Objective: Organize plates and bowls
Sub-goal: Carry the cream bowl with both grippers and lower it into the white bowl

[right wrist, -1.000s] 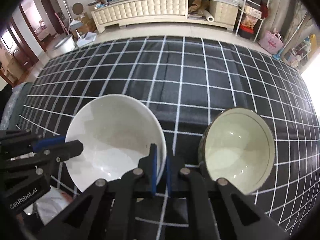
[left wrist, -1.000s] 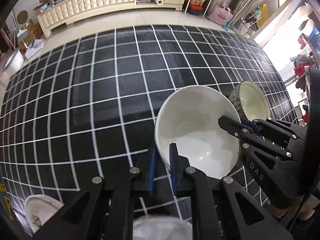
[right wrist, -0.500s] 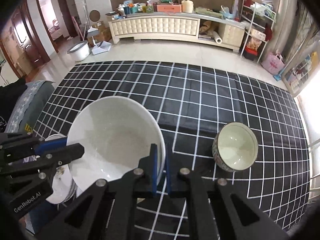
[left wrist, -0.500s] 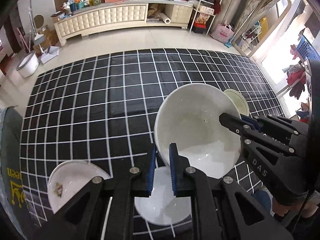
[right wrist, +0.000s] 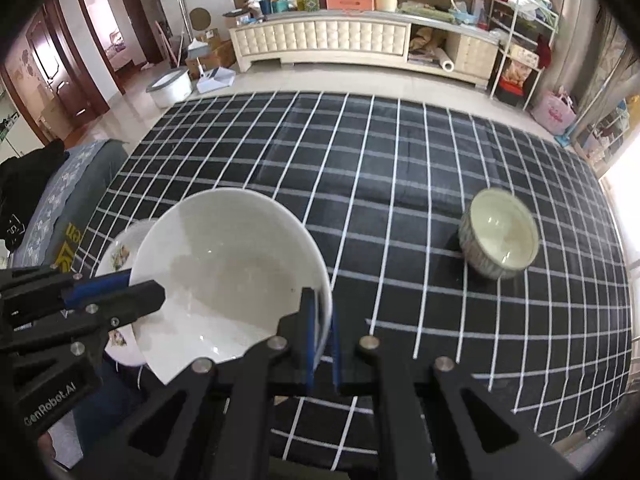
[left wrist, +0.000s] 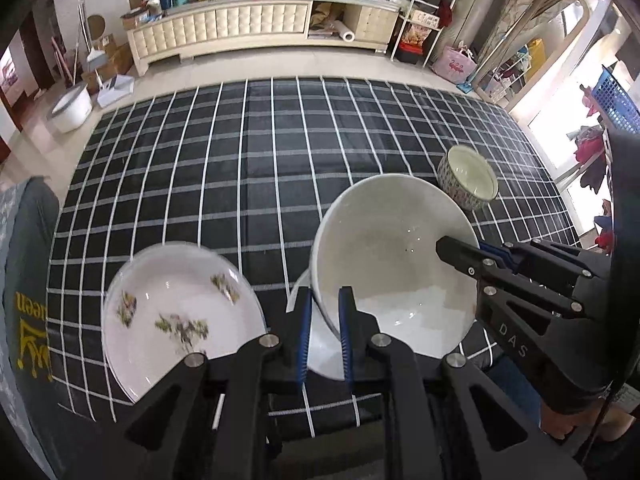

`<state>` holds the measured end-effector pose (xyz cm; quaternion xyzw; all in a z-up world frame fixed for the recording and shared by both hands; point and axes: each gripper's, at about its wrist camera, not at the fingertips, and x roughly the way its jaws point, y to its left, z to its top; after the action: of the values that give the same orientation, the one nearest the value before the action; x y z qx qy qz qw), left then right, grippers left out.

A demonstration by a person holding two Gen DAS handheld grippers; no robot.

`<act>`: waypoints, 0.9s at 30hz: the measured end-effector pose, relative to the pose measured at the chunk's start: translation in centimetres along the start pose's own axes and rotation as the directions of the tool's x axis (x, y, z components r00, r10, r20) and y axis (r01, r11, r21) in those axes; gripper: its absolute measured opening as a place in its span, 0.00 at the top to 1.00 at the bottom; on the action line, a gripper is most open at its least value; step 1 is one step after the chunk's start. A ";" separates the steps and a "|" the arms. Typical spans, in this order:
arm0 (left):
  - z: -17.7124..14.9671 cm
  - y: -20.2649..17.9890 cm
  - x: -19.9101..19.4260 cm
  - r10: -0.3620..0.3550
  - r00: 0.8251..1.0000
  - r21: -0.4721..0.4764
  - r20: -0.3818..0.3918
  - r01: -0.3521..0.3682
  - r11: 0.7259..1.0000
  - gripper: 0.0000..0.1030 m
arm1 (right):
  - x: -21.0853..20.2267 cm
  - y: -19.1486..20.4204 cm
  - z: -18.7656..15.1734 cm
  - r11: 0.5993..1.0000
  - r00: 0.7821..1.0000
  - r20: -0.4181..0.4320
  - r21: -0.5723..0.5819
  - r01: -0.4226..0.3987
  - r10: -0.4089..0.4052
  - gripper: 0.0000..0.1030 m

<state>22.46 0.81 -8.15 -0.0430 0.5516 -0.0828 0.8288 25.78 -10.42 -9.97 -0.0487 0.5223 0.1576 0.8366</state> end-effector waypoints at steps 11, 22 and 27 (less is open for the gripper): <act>-3.5 0.9 3.1 0.021 0.997 -0.024 -0.070 -0.023 0.999 0.89 | 3.2 1.1 -2.7 1.000 0.997 -0.075 0.008 -0.016 0.016 0.91; -3.9 1.5 4.2 0.033 0.996 -0.038 -0.088 -0.036 0.999 0.89 | 5.1 1.6 -2.7 1.000 0.993 -0.113 -0.006 -0.017 0.016 0.91; -4.2 1.6 4.8 0.029 0.994 -0.044 -0.102 -0.034 0.998 0.89 | 5.4 1.6 -2.7 1.000 0.993 -0.115 -0.005 -0.016 0.015 0.91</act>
<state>20.57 1.53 -14.34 -0.0490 0.5954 -0.0593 0.7997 25.12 -8.45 -15.89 -0.0563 0.5694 0.1626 0.8038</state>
